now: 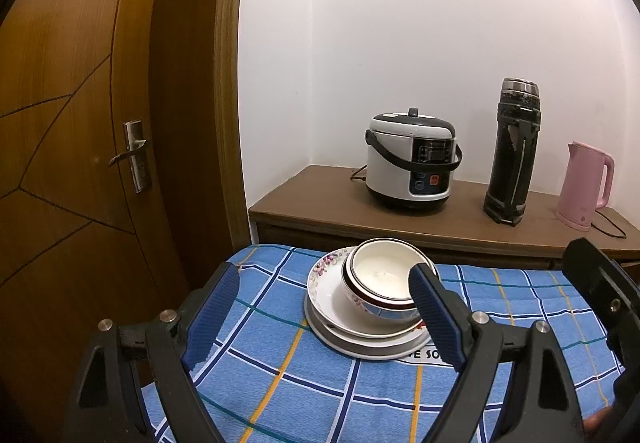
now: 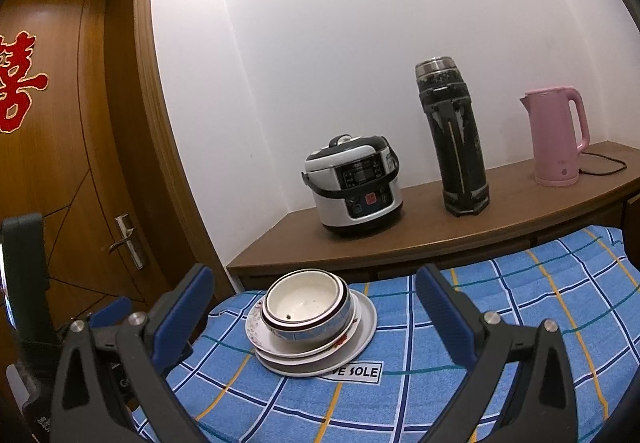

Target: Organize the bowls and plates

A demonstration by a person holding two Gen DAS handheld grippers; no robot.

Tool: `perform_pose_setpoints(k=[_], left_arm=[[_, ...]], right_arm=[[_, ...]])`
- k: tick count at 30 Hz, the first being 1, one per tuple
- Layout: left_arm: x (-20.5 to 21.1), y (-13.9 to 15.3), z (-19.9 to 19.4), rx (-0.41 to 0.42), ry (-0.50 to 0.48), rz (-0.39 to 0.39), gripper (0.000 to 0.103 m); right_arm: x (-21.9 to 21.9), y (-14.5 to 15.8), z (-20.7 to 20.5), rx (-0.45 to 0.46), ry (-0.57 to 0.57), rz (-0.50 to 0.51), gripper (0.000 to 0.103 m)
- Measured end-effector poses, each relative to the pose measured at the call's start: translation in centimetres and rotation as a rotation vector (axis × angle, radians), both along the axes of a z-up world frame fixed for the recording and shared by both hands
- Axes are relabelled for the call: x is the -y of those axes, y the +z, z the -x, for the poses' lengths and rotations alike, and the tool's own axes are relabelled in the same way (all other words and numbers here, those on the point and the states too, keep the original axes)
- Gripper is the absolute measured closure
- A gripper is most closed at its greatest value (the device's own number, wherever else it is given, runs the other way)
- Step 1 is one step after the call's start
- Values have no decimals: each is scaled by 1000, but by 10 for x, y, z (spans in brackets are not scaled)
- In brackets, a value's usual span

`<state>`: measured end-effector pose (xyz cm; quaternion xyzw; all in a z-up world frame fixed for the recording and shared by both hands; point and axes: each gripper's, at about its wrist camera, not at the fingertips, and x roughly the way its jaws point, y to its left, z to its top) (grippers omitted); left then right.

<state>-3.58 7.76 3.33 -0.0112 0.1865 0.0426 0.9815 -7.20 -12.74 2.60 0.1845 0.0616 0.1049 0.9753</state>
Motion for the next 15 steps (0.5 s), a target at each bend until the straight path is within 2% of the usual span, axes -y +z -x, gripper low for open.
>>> perform_pose_setpoints(k=[15], left_arm=[[5, 0, -2, -11, 0, 0, 15]], right_arm=[[3, -1, 0, 2, -7, -1, 0]])
